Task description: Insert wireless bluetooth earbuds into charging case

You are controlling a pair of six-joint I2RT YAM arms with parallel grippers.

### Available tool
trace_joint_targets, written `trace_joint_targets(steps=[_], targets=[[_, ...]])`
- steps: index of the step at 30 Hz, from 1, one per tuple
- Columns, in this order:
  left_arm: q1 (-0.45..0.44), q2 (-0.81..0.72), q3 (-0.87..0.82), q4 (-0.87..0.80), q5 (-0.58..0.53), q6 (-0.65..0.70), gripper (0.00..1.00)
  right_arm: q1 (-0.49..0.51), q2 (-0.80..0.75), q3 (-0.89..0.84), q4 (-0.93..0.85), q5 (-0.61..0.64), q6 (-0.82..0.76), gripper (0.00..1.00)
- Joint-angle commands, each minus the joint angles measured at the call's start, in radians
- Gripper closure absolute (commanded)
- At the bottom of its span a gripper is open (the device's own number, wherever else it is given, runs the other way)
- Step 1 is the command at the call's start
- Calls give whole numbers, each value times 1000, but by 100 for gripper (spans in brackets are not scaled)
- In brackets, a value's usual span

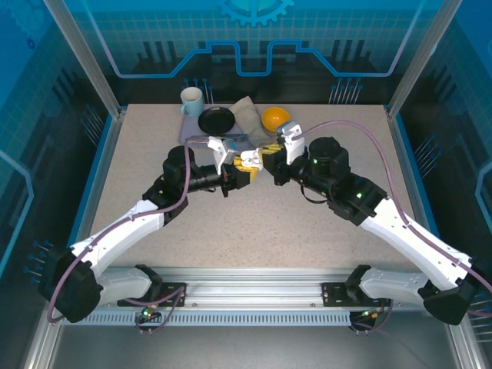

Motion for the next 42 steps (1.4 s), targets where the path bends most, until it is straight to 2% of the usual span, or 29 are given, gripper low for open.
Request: trace_joint_targets(steps=[1,12,17,20,23,26,30,36,42], targets=[[-9,1,36,-4,33,28,100,18,-25,5,-20,56,-63,89],[-8,3,45,-24,35,42,100,23,-41,-4,-35,108,-89,90],[-7,13,39,-6,35,31,100,13,-38,10,-61,119,-26,88],[-9,12,25,4,33,33,100,-9,-26,45,-114,77,47,80],[-8,5,-4,41,32,41,100,-27,-9,74,-165,21,135,62],[-8,-7,-30,69,36,55,100,-41,-18,67,-186,28,207,50],[-8,-17,-58,90,49,83,100,-98,-36,60,-218,20,320,43],[-10,-11,-54,49,76,108,100,-189,144,280,-428,-47,348,43],[-10,-2,-53,35,83,128,100,-197,390,512,-602,-96,316,44]])
